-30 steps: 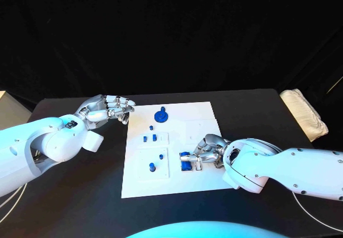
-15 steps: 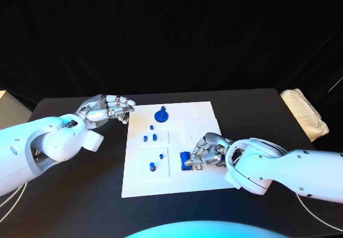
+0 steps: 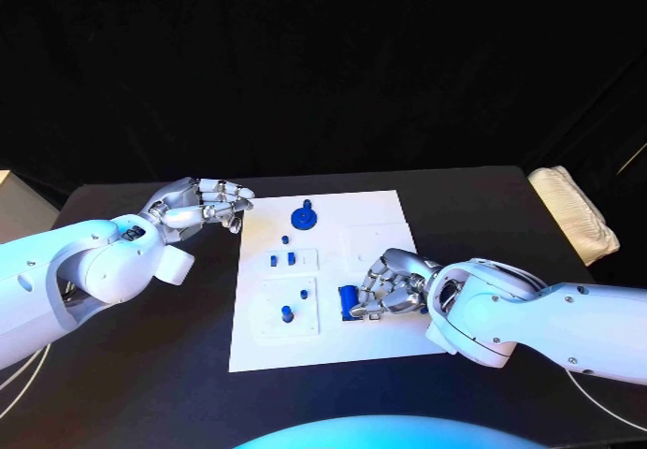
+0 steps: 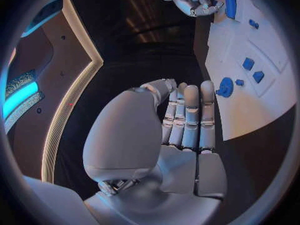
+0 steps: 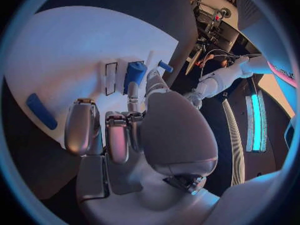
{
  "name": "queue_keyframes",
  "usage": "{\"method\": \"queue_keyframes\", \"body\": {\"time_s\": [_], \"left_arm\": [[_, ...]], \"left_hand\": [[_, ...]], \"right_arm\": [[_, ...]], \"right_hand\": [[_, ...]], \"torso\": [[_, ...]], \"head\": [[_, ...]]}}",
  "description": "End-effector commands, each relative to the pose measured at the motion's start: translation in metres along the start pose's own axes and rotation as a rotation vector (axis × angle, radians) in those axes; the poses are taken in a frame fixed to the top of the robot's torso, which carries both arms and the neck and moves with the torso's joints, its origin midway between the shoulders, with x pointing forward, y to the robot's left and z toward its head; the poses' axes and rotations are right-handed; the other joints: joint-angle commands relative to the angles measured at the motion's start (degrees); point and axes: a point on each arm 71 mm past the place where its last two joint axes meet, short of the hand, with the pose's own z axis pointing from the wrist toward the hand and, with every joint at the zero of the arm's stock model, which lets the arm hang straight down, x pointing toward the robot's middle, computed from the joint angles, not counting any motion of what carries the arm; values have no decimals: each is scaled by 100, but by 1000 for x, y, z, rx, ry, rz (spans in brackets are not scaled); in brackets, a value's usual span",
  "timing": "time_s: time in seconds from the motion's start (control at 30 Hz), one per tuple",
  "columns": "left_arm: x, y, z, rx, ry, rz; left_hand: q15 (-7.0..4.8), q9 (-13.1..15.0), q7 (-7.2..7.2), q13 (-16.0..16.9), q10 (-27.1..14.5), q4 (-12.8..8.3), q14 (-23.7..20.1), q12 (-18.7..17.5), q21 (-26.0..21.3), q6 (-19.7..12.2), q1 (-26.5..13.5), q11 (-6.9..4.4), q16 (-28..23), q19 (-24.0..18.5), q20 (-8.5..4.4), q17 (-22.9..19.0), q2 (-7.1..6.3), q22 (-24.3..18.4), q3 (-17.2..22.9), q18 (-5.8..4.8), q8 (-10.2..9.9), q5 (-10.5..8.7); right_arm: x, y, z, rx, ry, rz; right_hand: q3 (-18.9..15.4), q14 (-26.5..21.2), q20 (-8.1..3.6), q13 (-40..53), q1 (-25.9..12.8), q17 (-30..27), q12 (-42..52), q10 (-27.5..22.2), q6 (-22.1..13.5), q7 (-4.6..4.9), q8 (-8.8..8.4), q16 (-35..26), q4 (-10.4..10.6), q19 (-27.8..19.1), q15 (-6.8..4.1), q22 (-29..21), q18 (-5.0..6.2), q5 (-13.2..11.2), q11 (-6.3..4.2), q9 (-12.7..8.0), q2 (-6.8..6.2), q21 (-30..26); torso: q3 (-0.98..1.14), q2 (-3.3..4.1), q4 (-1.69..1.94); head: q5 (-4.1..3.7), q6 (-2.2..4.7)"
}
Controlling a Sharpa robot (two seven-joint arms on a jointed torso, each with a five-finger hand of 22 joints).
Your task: Assemble the parts on the task board
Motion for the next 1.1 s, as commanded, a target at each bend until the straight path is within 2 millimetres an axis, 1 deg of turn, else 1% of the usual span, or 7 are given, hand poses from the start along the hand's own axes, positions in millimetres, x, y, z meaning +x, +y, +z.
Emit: {"method": "queue_keyframes", "body": {"time_s": [0.03,0.2,0.53,0.73,0.9,1.0,1.1], "left_arm": [[2,-1,0,4,18,-6],[2,0,0,3,19,-6],[2,0,0,3,17,-5],[1,0,0,3,16,-5],[1,0,-1,3,17,-5],[1,0,-1,2,16,-5],[1,0,-1,2,16,-5]], "left_hand": [[4,5,6,-9,-40,3,4,24,19,-37,3,-20,-26,11,-6,5,51,6,20,36,-5,34],[4,5,6,-9,-40,3,4,24,19,-37,3,-20,-26,11,-6,5,51,6,20,36,-5,34],[7,8,11,-10,-47,-4,3,27,23,-42,0,-16,-29,10,-5,8,60,10,31,36,-8,34],[7,8,11,-10,-47,-4,3,27,23,-42,0,-16,-29,10,-5,8,60,10,31,36,-8,34],[7,8,11,-10,-47,-4,3,27,23,-42,0,-16,-29,10,-5,8,60,10,31,36,-8,34],[7,8,11,-10,-47,-4,3,27,23,-42,0,-16,-29,10,-5,8,60,10,31,36,-8,34],[7,8,11,-10,-47,-4,3,27,23,-42,0,-16,-29,10,-5,8,60,10,31,36,-8,34]], "right_arm": [[3,3,1,-34,17,-53],[4,2,2,-26,-10,-80],[2,2,5,-17,-78,-107],[0,2,5,-19,-101,-103],[-1,0,2,-28,-100,-81],[-3,-2,-2,-37,-103,-50],[-8,-6,-8,-39,-117,-11]], "right_hand": [[78,598,-66,1363,111,1509,53,489,68,-23,68,25,-13,64,-59,405,-113,-15,-48,19,3,34],[368,598,-123,1401,417,1509,100,519,94,-94,180,25,-21,74,-119,429,-117,-7,-115,59,49,44],[602,598,-149,1482,506,1509,211,580,147,-139,252,25,-12,88,-149,457,-124,-9,-153,74,68,70],[654,598,-160,1504,423,1509,241,596,158,-146,279,25,8,94,-159,467,-126,-18,-161,81,71,78],[677,598,-166,1494,268,1509,226,588,135,-139,303,25,10,93,-160,465,-124,-24,-158,86,-4,59],[676,598,-160,1448,119,1509,160,554,83,-114,307,25,13,81,-146,447,-118,-24,-138,86,-80,12],[661,598,-132,1392,-80,1509,76,509,-59,-45,257,25,16,64,-103,423,-111,-21,-81,61,-134,-50]], "torso": [[-3,5,7],[-6,5,5],[-4,1,-2],[-1,3,0],[-1,1,0],[0,0,2],[-4,-3,1]], "head": [[-5,-9],[1,-17],[17,-15],[14,-13],[8,-12],[7,-9],[-13,-4]]}}
